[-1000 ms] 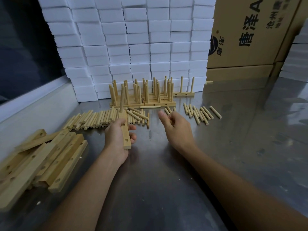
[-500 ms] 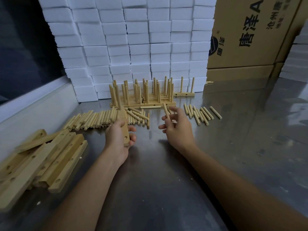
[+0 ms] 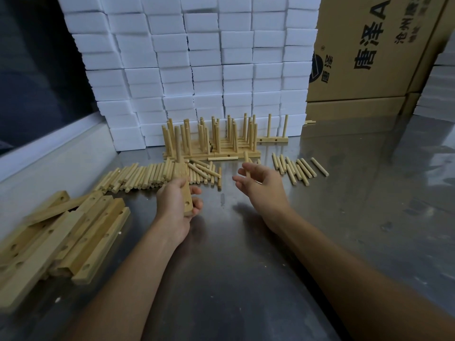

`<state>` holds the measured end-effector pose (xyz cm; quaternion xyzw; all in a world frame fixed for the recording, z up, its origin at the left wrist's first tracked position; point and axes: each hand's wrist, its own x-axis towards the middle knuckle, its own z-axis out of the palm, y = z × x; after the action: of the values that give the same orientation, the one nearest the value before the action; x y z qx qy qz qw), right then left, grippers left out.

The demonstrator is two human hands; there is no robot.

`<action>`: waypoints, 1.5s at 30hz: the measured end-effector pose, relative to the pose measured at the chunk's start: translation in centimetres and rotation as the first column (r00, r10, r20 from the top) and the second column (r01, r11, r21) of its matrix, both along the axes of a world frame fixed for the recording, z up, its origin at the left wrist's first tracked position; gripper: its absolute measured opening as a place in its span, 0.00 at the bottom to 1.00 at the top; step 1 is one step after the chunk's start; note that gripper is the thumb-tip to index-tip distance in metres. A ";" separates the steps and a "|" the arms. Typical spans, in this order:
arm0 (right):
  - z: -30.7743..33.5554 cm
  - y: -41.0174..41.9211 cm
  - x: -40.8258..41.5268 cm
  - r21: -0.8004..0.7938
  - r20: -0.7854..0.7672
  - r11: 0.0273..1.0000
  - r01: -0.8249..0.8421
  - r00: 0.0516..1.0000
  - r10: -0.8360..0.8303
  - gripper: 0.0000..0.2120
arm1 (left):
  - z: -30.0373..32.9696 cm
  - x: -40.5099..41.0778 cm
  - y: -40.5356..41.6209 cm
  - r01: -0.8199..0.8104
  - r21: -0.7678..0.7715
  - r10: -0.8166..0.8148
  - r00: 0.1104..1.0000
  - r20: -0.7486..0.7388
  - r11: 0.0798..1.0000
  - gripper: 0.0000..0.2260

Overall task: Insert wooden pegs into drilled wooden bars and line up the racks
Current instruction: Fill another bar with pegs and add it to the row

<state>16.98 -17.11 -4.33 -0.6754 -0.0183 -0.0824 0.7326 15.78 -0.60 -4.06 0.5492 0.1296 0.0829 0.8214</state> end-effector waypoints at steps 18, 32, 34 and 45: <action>0.9 -0.6 -0.6 0.273 -0.098 0.961 -0.038 0.993 0.068 0.07 | 0.2 -0.1 -0.9 0.035 0.118 -0.039 0.999 0.026 0.992 0.06; 1.1 -0.5 -0.8 0.199 0.013 0.980 0.033 0.999 -0.037 0.07 | 0.0 0.1 -1.0 0.052 0.067 -0.054 0.998 0.029 0.996 0.06; 1.2 -0.6 -0.7 0.243 0.024 0.970 0.016 0.999 -0.023 0.12 | -0.1 0.1 -1.0 0.051 0.072 -0.053 0.998 0.024 0.996 0.05; 1.6 0.2 -1.6 -0.009 0.185 1.000 -0.023 0.982 0.024 0.06 | 0.4 -0.5 -1.8 0.108 0.068 -0.112 0.993 0.048 0.992 0.06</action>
<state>15.37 -16.89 -2.68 -0.6671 -0.0947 -0.1362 0.7263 15.31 -2.40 -3.64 0.5797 0.0753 0.0558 0.8094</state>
